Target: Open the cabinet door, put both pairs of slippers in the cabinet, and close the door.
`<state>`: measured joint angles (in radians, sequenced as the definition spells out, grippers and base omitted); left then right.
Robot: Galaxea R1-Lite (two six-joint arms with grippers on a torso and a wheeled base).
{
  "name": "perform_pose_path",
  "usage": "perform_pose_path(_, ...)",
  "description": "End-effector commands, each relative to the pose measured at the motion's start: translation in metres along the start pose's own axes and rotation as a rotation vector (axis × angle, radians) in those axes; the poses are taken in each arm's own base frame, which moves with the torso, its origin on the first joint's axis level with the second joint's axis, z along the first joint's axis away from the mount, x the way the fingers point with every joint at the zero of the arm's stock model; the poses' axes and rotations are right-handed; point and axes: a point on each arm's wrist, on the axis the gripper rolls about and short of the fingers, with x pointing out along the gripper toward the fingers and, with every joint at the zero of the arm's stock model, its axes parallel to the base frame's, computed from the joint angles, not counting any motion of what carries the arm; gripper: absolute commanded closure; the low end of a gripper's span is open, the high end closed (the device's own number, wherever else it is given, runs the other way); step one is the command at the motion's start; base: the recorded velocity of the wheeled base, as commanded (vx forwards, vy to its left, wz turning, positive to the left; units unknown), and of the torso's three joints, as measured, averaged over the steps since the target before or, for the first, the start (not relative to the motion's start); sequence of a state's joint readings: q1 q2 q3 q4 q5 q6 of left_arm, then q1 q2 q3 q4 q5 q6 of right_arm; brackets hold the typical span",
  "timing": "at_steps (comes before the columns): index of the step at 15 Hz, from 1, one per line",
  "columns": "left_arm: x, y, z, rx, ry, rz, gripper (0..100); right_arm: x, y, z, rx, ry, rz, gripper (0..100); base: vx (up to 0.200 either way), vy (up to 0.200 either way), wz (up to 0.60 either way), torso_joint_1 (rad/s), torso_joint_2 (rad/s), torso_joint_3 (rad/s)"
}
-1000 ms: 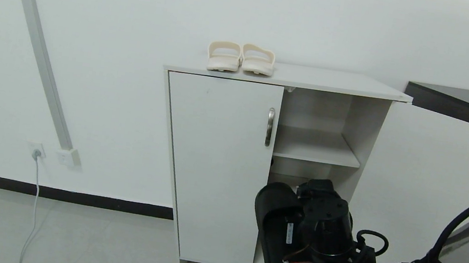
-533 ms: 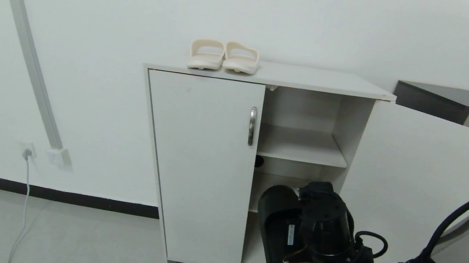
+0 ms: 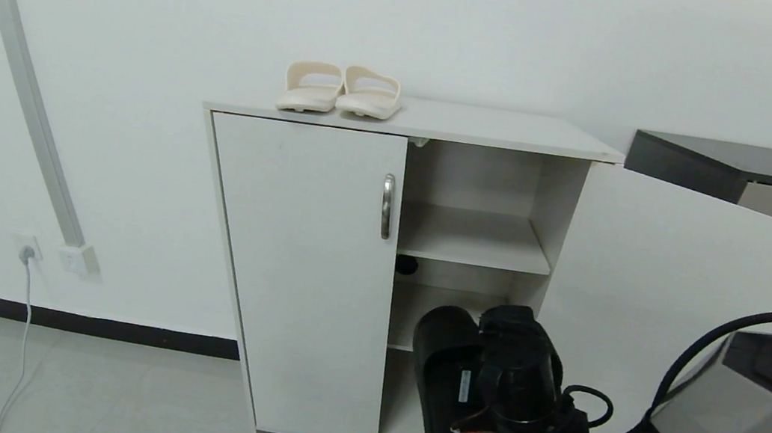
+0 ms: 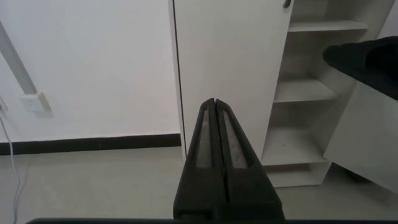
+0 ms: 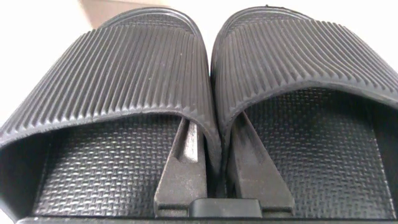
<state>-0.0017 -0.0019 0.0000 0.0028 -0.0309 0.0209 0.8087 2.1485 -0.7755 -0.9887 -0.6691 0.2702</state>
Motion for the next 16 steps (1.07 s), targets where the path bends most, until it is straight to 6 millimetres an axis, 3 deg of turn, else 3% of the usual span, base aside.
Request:
perform_pose_path(1, 0.0, 0.0, 0.0, 0.001, 0.001, 0.0, 100, 0.024, 0.013, -0.024, 0.013, 0.025, -0.004, 100, 0.0, 0.0, 0.0, 0.0, 0.0, 0.0)
perform_pose_path(16, 0.0, 0.0, 0.0, -0.001, 0.002, 0.0, 100, 0.033, 0.01, -0.041, 0.036, 0.064, -0.015, 100, 0.0, 0.0, 0.0, 0.0, 0.0, -0.021)
